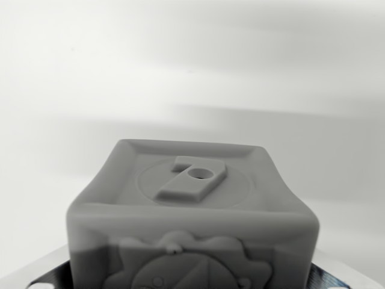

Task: Destack cube

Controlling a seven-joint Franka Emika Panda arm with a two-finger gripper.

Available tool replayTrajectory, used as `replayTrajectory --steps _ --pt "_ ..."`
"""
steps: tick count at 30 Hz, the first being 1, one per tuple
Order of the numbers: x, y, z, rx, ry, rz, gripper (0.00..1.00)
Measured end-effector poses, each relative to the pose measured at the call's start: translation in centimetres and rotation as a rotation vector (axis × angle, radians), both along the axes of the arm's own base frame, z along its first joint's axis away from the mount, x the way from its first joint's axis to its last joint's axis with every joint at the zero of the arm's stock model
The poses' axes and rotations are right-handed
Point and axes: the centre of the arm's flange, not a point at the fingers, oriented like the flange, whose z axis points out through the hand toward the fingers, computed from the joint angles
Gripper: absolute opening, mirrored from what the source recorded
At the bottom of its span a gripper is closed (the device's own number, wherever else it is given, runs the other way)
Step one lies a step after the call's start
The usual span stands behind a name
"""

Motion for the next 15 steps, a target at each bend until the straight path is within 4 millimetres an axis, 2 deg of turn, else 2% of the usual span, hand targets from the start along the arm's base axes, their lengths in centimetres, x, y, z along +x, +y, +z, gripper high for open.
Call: replayTrajectory --steps 15 --pt "-0.8 2.5 -0.5 -0.001 0.001 -0.039 0.00"
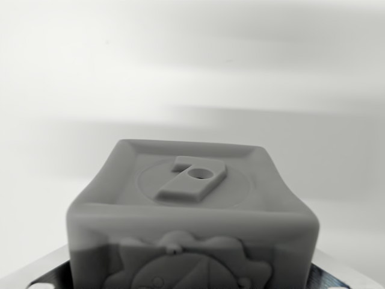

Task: Destack cube

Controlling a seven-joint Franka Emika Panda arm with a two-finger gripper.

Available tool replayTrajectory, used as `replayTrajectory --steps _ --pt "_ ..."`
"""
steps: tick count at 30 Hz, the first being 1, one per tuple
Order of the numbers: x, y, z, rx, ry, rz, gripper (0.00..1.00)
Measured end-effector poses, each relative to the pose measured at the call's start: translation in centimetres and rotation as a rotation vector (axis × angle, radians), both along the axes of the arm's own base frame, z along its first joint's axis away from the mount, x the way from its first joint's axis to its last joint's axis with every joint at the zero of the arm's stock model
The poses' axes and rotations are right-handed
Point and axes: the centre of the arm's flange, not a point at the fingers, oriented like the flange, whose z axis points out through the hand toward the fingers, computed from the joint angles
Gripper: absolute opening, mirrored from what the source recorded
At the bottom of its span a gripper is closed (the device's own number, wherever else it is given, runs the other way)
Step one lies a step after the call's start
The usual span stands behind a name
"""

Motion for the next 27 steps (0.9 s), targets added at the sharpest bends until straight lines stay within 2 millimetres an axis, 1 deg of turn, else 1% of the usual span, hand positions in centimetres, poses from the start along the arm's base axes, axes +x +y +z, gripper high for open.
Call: replayTrajectory --steps 9,13,19,27 --pt "-0.4 1.4 -0.3 -0.001 -0.001 -0.021 0.00" --pt "-0.5 1.7 -0.6 0.000 -0.003 -0.022 0.00" --pt "-0.6 1.7 -2.9 -0.005 0.003 -0.027 0.00" --pt "-0.5 1.7 -4.5 -0.003 0.001 -0.027 0.00"
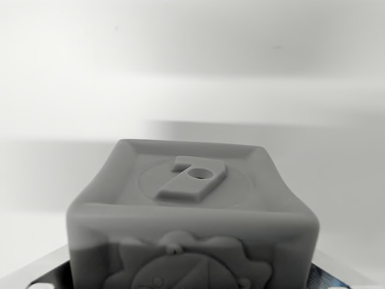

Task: Destack cube

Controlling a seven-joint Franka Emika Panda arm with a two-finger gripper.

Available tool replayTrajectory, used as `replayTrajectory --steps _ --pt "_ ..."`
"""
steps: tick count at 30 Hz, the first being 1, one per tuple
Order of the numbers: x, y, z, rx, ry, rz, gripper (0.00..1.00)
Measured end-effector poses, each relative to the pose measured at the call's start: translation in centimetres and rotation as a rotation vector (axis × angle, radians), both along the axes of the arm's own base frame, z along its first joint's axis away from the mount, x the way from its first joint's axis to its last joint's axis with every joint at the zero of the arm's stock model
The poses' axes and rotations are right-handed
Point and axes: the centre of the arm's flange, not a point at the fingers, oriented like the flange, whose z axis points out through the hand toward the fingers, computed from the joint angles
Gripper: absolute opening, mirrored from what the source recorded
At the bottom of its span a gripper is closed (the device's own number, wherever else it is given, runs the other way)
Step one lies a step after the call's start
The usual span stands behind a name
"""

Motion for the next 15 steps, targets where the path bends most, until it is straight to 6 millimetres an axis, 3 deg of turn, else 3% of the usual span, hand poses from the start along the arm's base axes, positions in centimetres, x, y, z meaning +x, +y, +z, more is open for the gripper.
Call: replayTrajectory --steps 15 --pt "0.0 0.0 -2.3 0.000 0.000 0.001 0.00"
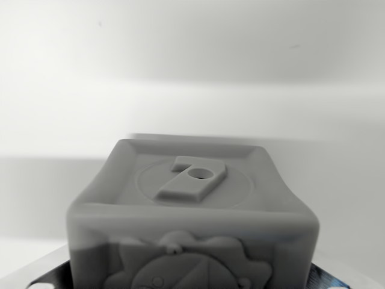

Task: Destack cube

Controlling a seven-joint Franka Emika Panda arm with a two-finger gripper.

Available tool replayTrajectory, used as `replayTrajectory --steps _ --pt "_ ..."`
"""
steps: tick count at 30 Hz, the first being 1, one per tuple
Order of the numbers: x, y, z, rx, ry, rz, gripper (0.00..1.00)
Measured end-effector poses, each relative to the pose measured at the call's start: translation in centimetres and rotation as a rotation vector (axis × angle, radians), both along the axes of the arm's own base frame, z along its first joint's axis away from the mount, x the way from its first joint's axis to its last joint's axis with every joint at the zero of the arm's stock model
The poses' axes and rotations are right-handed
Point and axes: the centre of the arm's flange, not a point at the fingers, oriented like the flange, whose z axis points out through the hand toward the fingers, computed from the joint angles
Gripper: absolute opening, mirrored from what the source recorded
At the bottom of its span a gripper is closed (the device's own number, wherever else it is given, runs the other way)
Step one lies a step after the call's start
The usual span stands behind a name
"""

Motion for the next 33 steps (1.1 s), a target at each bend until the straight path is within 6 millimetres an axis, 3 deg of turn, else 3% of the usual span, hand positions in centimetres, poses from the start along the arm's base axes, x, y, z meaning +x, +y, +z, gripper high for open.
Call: replayTrajectory --steps 9,10,33 --pt "0.05 0.01 -0.52 0.000 0.000 -0.001 0.00" --pt "0.05 0.01 -0.53 0.000 0.000 -0.001 1.00" --pt "0.07 0.03 -0.53 0.001 -0.001 0.000 1.00"
